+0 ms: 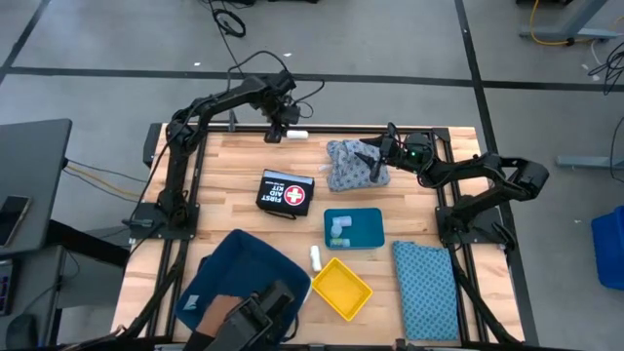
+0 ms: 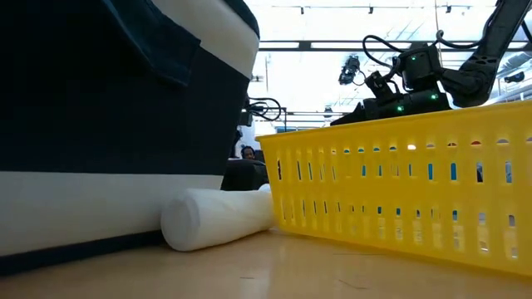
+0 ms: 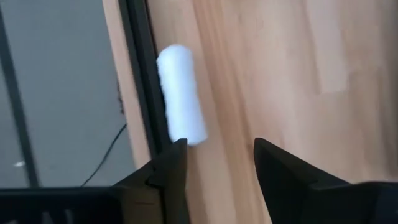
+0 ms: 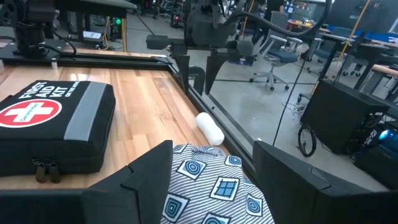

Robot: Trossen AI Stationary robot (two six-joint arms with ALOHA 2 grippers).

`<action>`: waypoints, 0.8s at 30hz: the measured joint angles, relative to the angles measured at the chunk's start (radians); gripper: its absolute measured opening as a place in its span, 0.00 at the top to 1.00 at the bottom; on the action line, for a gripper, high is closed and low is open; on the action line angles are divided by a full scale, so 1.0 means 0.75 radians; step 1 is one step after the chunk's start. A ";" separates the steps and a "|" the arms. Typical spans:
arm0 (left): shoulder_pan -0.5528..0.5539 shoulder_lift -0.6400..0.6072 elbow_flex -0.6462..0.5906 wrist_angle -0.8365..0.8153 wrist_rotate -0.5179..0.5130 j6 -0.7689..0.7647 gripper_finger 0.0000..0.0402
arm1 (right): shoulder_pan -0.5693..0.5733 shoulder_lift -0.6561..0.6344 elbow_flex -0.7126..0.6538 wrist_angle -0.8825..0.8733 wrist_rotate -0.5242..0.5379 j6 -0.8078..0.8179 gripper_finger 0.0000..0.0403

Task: Pick & place medical supplies in basket/bin
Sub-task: Put the top white gauze into the yellow bin

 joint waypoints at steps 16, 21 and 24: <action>-0.001 -0.039 0.002 0.120 -0.217 0.487 0.65 | 0.002 0.000 0.000 0.000 -0.014 0.001 0.42; -0.010 -0.008 0.003 0.146 -0.169 0.649 0.65 | 0.002 0.000 0.000 0.000 -0.032 0.001 0.42; -0.011 0.033 0.002 0.133 -0.084 0.721 0.65 | 0.002 0.000 0.000 0.000 -0.034 0.001 0.42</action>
